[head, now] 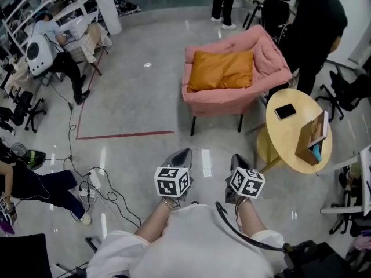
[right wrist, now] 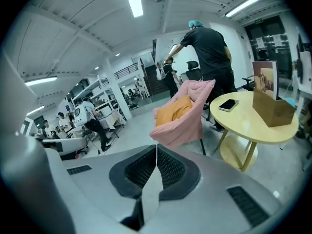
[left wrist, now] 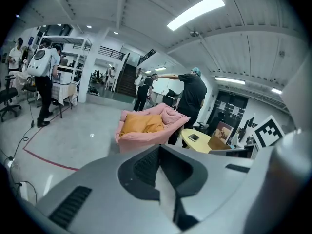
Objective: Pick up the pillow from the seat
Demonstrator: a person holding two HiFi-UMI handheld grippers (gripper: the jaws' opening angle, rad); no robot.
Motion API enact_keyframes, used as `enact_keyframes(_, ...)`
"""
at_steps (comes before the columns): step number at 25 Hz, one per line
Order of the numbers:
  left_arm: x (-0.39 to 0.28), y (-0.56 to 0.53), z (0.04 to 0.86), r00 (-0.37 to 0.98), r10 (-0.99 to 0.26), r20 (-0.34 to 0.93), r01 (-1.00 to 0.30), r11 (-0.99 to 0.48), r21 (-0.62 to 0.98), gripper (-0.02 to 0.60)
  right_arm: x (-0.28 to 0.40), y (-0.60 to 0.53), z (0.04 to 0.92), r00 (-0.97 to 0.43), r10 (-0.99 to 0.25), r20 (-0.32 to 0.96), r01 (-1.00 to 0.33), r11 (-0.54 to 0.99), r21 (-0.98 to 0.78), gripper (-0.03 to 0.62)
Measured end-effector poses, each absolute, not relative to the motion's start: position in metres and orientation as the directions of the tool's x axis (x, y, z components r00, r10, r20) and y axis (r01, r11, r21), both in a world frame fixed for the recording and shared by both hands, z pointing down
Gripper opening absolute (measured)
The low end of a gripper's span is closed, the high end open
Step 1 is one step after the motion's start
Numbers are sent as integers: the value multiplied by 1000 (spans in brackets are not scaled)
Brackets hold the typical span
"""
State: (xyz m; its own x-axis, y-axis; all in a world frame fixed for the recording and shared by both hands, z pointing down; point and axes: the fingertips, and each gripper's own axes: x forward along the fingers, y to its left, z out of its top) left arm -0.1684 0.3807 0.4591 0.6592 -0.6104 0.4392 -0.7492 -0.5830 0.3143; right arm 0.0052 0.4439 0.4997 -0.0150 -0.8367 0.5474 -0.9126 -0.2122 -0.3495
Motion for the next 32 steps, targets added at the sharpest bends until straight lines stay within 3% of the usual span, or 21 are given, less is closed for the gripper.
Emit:
enact_keyframes(14,-147,317,480,652,-569,501,-749,-587,307,8,32,397,534,-4,-801,598,-875,-286,-390,29)
enact_keyframes(32,-92,112,469,726,-535,433,-683,-634,363,8,79,218,520,77,-792,606,-871,-349,-346,29)
